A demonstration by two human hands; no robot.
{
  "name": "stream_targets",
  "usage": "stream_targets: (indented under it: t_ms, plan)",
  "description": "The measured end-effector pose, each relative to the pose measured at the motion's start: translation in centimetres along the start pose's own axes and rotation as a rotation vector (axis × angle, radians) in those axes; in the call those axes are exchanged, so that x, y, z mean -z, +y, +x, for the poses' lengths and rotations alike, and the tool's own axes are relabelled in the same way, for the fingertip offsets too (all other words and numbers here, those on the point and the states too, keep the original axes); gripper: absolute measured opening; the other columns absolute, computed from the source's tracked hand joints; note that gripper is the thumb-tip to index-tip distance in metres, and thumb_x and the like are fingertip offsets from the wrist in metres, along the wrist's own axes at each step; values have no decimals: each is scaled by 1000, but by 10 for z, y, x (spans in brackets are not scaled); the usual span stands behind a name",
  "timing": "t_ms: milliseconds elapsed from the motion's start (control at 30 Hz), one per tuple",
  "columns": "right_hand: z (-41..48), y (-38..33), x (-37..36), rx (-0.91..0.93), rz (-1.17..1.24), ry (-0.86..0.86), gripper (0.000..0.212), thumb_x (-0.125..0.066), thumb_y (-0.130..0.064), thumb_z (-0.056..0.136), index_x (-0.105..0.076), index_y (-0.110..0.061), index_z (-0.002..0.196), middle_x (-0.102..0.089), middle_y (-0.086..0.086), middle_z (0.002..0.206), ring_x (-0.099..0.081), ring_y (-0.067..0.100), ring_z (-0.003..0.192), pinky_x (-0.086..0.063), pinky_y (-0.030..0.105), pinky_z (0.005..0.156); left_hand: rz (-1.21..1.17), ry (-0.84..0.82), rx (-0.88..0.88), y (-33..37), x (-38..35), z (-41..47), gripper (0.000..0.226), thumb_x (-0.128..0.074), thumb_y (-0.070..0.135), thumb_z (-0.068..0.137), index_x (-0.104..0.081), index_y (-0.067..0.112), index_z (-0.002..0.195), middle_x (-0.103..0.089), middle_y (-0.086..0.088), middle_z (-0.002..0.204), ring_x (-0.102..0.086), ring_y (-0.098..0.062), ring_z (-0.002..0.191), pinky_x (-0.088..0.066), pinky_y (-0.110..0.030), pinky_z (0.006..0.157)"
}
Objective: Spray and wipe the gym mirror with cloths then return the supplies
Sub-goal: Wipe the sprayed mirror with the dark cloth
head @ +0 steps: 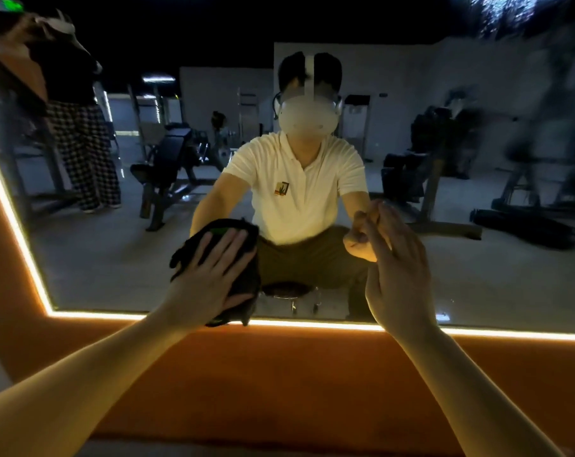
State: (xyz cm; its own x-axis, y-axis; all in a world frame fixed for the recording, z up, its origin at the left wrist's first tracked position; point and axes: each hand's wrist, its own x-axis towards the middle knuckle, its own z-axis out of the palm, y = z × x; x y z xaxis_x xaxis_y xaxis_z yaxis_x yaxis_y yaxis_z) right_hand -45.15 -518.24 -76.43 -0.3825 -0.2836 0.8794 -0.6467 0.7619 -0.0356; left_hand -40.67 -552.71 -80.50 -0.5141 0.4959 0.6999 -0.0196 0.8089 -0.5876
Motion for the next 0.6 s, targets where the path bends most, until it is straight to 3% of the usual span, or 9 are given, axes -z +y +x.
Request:
stream_targets:
  t_ms: [67,167,333,467,533,600]
  plan:
    - [-2,4,2,-4,-13,8,64,-49,-3,93,-39,-9,157,-23,13,169,-23,32,156,-35,61,117,27,-24,-59,-13,-3,-24,80,-21,59,108,2,9,166,9,-18,173,4,-33,161,2,-53,129]
    - [-6,17,6,-13,-51,6,67,-51,-2,91,-38,-8,156,-24,16,168,-24,35,155,-35,61,117,10,-46,-72,-8,-6,-26,77,-15,59,109,-4,6,164,8,-19,173,4,-34,161,2,-54,129]
    - [-7,39,14,-72,-127,-3,63,-30,-15,96,-33,-7,159,-19,14,170,-18,31,158,-29,56,122,-90,-11,-172,49,-11,17,71,-16,58,107,-13,8,158,12,-18,172,8,-31,160,6,-51,129]
    - [-8,54,20,-131,-170,12,66,-38,-8,97,-27,-6,162,-16,12,172,-14,28,159,-16,49,128,-95,59,-243,111,-14,70,75,-20,58,102,-21,9,159,-14,-14,169,-4,-29,158,5,-49,128]
    - [-8,57,23,-143,-184,4,69,-43,-7,96,-25,-6,162,-15,11,172,-13,27,159,-5,39,130,-84,52,-274,141,-14,94,74,-17,57,103,-23,10,160,-19,-13,169,-9,-31,157,6,-50,127]
    - [-7,57,23,-146,-188,-1,68,-34,-15,96,-24,-7,162,-15,11,172,-12,27,159,-1,35,128,-59,3,-291,169,-15,114,72,-23,58,105,-27,12,162,-18,-14,171,-4,-32,158,14,-52,127]
